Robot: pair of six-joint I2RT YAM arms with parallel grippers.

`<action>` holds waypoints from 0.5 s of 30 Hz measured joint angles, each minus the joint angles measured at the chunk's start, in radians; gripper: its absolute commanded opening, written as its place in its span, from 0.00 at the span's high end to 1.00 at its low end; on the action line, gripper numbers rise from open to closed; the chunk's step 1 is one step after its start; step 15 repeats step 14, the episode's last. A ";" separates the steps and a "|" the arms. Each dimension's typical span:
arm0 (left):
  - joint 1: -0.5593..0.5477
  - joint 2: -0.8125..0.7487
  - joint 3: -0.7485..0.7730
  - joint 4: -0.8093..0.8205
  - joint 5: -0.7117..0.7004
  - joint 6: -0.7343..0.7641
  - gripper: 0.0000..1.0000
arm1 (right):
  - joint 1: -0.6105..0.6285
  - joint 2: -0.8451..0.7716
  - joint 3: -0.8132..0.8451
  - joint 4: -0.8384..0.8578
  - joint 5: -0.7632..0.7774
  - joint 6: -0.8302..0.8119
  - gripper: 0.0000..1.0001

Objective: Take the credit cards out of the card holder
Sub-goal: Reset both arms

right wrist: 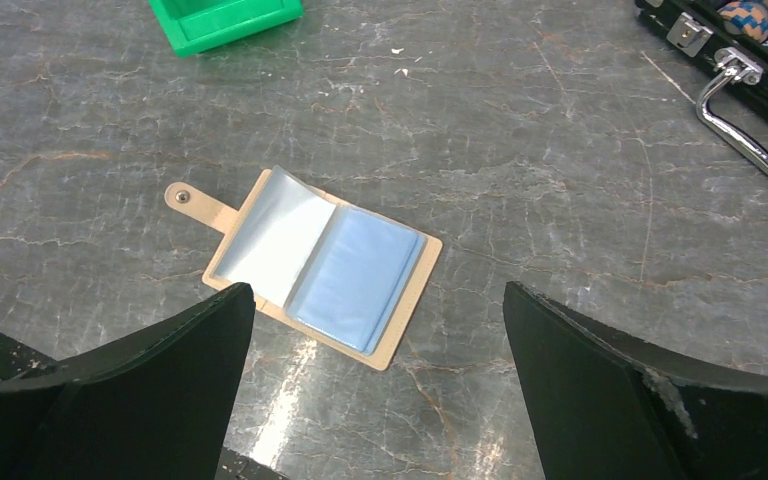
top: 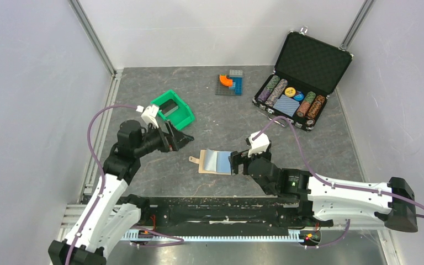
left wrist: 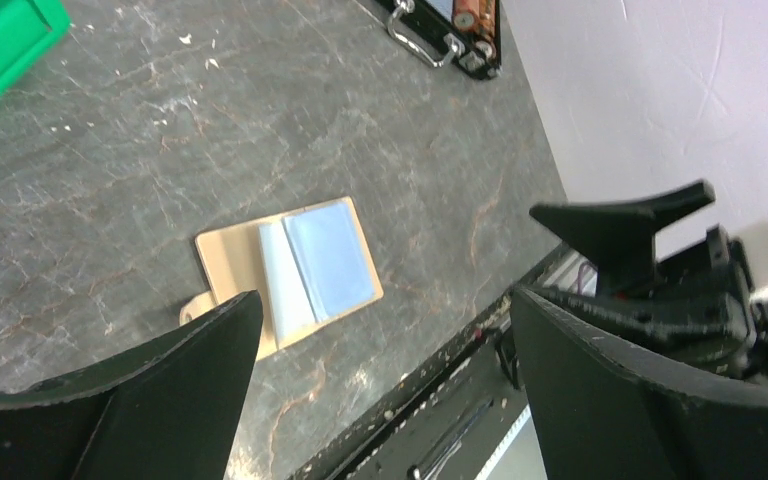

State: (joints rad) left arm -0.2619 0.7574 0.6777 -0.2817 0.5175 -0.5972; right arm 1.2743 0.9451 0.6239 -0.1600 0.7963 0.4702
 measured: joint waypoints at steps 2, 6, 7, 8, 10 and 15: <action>-0.001 -0.034 -0.011 -0.025 0.020 0.019 0.00 | 0.000 -0.003 0.000 -0.004 0.008 -0.003 0.02; -0.001 -0.103 -0.012 -0.048 0.039 0.046 0.00 | 0.000 -0.022 0.000 -0.008 0.023 -0.003 0.02; -0.001 -0.113 -0.012 -0.050 0.040 0.050 0.00 | 0.000 -0.026 -0.001 -0.008 0.025 -0.003 0.02; -0.001 -0.123 -0.012 -0.053 0.041 0.056 0.00 | 0.000 -0.032 -0.002 -0.007 0.026 -0.002 0.02; -0.001 -0.136 -0.012 -0.055 0.044 0.069 0.00 | 0.000 -0.039 -0.003 -0.007 0.028 0.002 0.02; -0.001 -0.139 -0.012 -0.064 0.046 0.076 0.00 | 0.000 -0.040 -0.006 -0.007 0.029 0.009 0.02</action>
